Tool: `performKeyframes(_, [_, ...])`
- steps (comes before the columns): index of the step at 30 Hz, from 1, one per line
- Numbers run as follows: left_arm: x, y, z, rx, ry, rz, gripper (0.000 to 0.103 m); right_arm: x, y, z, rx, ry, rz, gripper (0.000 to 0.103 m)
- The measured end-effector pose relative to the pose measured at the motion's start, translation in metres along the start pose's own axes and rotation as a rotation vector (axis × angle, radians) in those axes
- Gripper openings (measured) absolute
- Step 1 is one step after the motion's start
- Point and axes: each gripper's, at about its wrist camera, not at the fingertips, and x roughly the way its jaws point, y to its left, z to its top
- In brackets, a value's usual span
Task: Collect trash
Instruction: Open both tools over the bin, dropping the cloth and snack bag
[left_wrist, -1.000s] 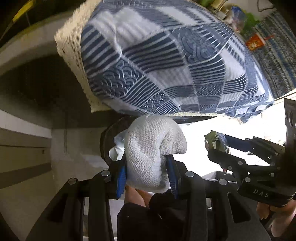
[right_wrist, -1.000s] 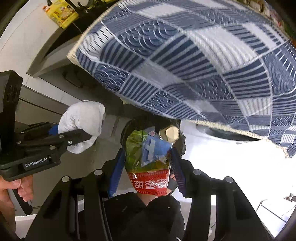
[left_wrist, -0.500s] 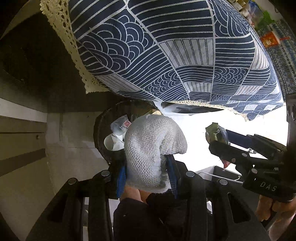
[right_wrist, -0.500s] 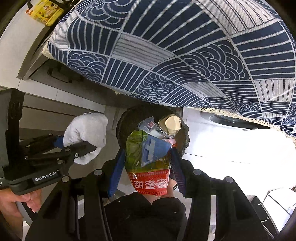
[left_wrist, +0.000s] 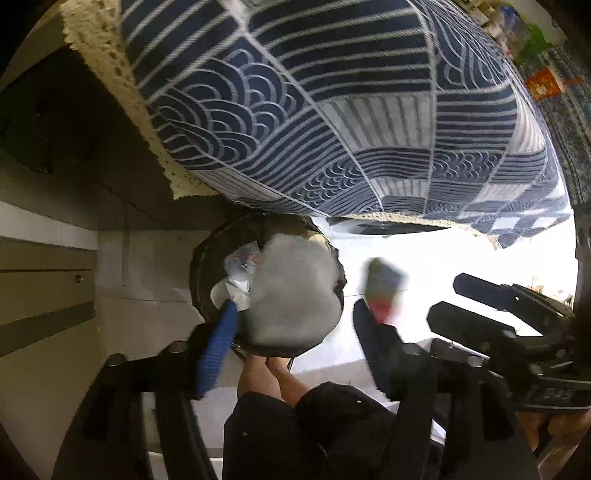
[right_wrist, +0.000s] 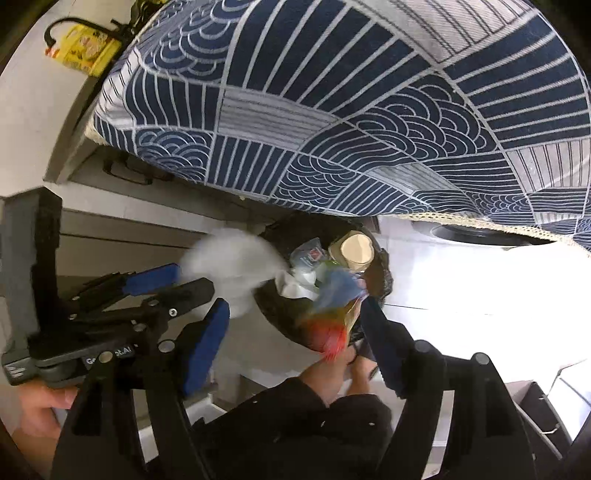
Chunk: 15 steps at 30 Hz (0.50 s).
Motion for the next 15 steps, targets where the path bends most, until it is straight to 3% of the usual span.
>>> performKeyframes(9, [-0.010,0.004,-0.001,-0.017,-0.024,0.025,0.064,-0.029,0.002,-0.003,-0.007,-0.060,-0.018,0.074])
performKeyframes(15, [-0.024,0.000,-0.009,-0.020,-0.043,0.047,0.065,-0.051,0.005,-0.014,-0.041,-0.109,-0.041,0.087])
